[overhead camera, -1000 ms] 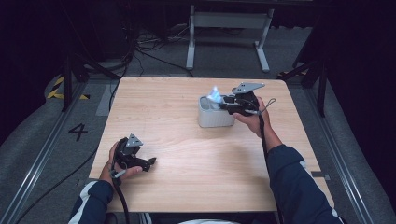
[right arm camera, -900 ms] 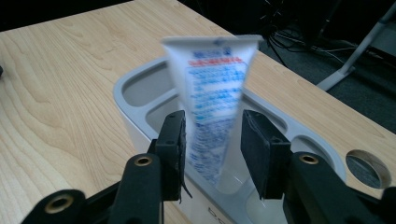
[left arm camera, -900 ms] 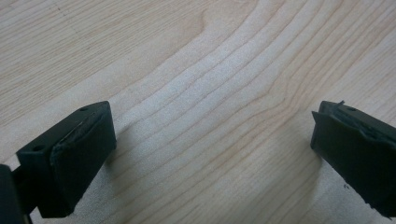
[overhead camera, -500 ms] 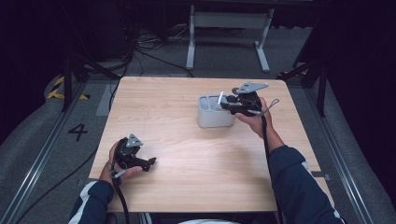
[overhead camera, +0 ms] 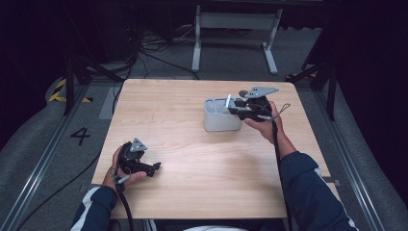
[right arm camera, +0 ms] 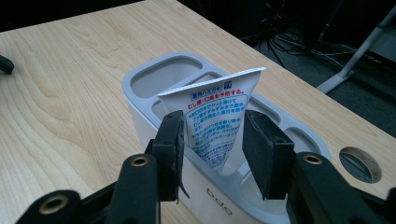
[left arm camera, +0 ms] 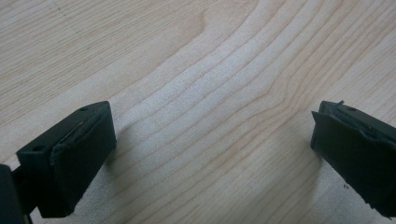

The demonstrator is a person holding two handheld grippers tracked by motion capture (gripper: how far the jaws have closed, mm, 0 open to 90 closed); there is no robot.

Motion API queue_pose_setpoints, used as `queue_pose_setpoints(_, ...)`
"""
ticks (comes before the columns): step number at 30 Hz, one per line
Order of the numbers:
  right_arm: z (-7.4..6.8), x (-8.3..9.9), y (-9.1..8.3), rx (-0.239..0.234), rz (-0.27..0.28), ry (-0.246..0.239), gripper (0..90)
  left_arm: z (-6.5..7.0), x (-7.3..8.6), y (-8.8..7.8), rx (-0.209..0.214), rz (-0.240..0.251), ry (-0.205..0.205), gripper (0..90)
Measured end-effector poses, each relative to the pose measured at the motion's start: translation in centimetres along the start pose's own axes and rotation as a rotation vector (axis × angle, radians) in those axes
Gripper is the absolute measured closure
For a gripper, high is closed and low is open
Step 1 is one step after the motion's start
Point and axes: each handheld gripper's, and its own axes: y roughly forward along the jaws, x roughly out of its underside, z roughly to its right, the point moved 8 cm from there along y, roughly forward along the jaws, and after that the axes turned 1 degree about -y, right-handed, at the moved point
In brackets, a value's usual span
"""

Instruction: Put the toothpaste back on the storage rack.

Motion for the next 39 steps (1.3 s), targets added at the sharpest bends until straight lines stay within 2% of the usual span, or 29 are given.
queue_pose_setpoints(11,-0.4,0.5,-1.5,0.003,-0.008,-0.022,55.5,0.0,0.0,0.0,0.000,-0.004,0.004,0.4)
queue_pose_setpoints(16,-0.8,0.9,-2.3,0.005,-0.021,-0.043,52.0,0.0,0.0,0.0,0.000,0.001,0.002,0.4)
queue_pose_setpoints(17,-0.8,0.9,-2.5,0.009,-0.020,-0.047,51.0,-0.1,0.0,-0.1,-0.007,-0.004,0.012,0.5)
queue_pose_setpoints(18,-0.9,1.0,-2.7,0.005,-0.022,-0.048,49.7,0.0,0.0,0.0,0.001,0.001,0.002,0.5)
queue_pose_setpoints(25,-1.0,1.5,-3.7,0.021,-0.043,-0.062,43.0,0.0,0.0,0.0,0.000,-0.002,0.003,0.4)
queue_pose_setpoints(28,-1.2,2.0,-4.2,0.021,-0.051,-0.074,39.3,0.0,0.0,0.0,0.000,-0.004,0.005,0.5)
queue_pose_setpoints(39,-1.5,3.7,-5.6,0.034,-0.090,-0.119,35.2,0.0,0.1,-0.1,-0.007,-0.005,-0.006,0.5)
